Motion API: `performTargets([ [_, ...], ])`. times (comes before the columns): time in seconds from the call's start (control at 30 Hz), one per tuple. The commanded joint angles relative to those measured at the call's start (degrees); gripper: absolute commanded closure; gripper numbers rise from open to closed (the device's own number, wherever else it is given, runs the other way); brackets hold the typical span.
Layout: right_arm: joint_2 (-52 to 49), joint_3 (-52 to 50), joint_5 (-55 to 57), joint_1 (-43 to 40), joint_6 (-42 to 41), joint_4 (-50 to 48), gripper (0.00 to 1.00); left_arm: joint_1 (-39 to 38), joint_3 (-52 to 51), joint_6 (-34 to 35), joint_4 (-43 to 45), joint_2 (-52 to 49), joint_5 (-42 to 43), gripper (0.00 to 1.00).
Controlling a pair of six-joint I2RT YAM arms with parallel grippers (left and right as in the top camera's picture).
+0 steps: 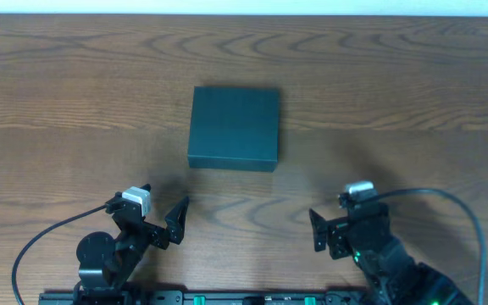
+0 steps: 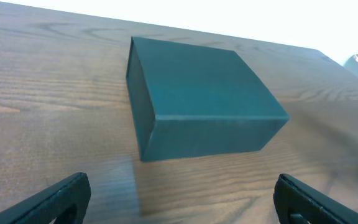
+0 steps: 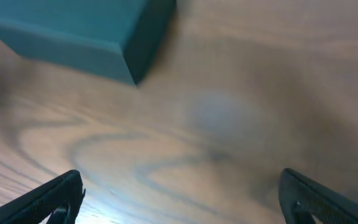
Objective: Pack container
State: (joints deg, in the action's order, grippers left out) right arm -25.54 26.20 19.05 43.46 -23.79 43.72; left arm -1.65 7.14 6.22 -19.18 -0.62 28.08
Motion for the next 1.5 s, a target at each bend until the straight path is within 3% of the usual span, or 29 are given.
performTargets([
  [0.0, 5.1, -7.3, 0.1, -1.7, 0.7, -4.6, 0.01, 0.1, -1.2, 0.6, -0.2, 0.4, 0.0, 0.05],
  [0.23, 16.1, -17.7, -1.7, -2.4, 1.5, -12.2, 0.01, 0.1, -1.2, 0.6, -0.2, 0.4, 0.0, 0.05],
  [0.57, 25.4, -17.7, -2.6, 0.5, 10.9, -12.5, 0.01, 0.1, -1.2, 0.6, -0.2, 0.4, 0.0, 0.05],
  [1.47, 25.2, -17.7, -2.8, 0.5, 11.0, -12.5, 0.01, 0.1, -1.2, 0.6, -0.2, 0.4, 0.0, 0.05],
])
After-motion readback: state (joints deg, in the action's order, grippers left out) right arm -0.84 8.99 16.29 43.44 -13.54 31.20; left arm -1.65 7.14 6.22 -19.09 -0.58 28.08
